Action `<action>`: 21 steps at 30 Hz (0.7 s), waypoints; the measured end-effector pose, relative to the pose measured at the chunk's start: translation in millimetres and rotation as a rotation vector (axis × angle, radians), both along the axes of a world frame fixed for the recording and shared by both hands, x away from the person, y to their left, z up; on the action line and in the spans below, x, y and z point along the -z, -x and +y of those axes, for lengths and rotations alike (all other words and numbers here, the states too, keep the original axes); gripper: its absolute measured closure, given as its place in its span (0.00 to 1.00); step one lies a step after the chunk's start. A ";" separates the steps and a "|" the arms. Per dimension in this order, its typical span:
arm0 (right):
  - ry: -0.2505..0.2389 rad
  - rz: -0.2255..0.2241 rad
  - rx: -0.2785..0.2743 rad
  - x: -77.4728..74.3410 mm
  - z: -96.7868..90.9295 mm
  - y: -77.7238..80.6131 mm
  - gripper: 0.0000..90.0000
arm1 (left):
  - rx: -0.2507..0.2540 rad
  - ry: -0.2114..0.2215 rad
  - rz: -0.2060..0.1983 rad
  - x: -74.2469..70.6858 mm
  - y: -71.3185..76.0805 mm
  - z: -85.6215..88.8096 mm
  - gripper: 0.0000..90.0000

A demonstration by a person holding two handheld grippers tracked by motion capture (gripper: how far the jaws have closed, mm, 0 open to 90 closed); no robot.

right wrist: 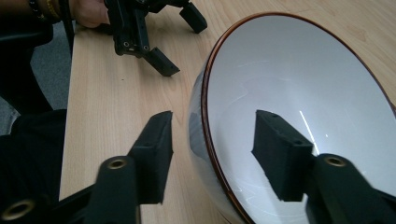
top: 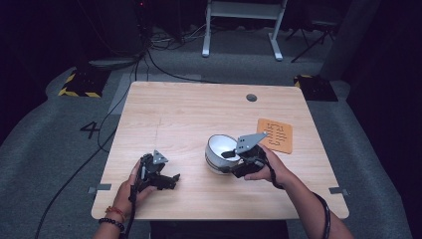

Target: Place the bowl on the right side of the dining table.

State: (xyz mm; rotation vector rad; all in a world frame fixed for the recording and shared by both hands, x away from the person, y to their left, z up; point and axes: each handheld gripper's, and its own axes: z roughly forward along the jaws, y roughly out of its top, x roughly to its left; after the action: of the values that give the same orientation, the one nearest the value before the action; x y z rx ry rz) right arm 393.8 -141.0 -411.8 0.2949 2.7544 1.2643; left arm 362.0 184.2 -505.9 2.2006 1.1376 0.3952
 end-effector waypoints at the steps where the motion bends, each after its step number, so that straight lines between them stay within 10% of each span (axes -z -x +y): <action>1: 0.000 0.001 -0.002 0.1 0.1 -0.2 0.59 | -0.001 -0.002 0.002 -0.2 0.1 0.0 0.00; 9: -0.006 0.036 -0.064 2.1 1.4 -3.6 0.85 | 0.000 0.000 0.001 -0.1 0.1 0.0 0.00; 21: 0.009 0.031 -0.084 -0.8 8.5 -4.2 0.92 | -0.001 0.000 0.001 -0.1 0.1 -0.1 0.00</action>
State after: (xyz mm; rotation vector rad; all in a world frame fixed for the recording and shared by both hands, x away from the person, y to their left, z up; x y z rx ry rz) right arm 397.9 -132.5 -411.1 0.2016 2.8259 1.2761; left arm 361.8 184.2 -505.8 2.2007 1.1391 0.3951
